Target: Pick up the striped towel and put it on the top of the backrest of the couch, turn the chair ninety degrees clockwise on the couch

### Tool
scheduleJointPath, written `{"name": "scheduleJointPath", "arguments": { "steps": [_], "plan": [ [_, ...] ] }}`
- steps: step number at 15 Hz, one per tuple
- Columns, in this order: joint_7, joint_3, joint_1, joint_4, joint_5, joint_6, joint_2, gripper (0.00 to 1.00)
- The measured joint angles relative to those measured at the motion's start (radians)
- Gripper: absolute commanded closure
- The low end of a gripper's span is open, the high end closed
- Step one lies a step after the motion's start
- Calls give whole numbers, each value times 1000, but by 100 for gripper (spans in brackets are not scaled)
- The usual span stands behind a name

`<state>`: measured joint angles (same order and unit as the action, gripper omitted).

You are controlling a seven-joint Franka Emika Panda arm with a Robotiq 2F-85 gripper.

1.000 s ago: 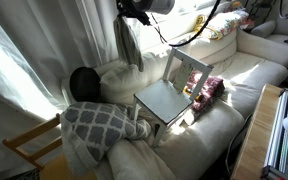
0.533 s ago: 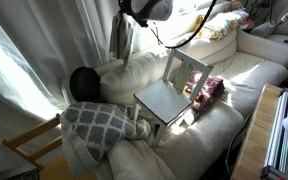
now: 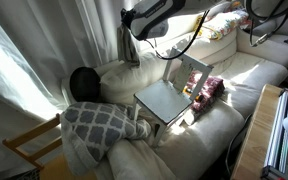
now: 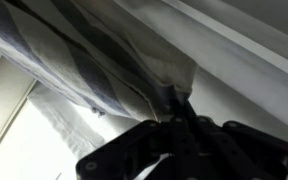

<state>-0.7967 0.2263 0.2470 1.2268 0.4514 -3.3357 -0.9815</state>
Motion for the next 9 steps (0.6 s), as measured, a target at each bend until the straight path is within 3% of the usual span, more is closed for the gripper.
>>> {"name": "scheduleJointPath", "arguments": {
  "steps": [1, 3, 9],
  "plan": [
    [-12, 26, 14, -9, 11, 0, -20, 99],
    [-34, 79, 40, -24, 34, 0, -56, 71],
    [-103, 257, 134, -44, 112, 8, -139, 29]
  ]
}}
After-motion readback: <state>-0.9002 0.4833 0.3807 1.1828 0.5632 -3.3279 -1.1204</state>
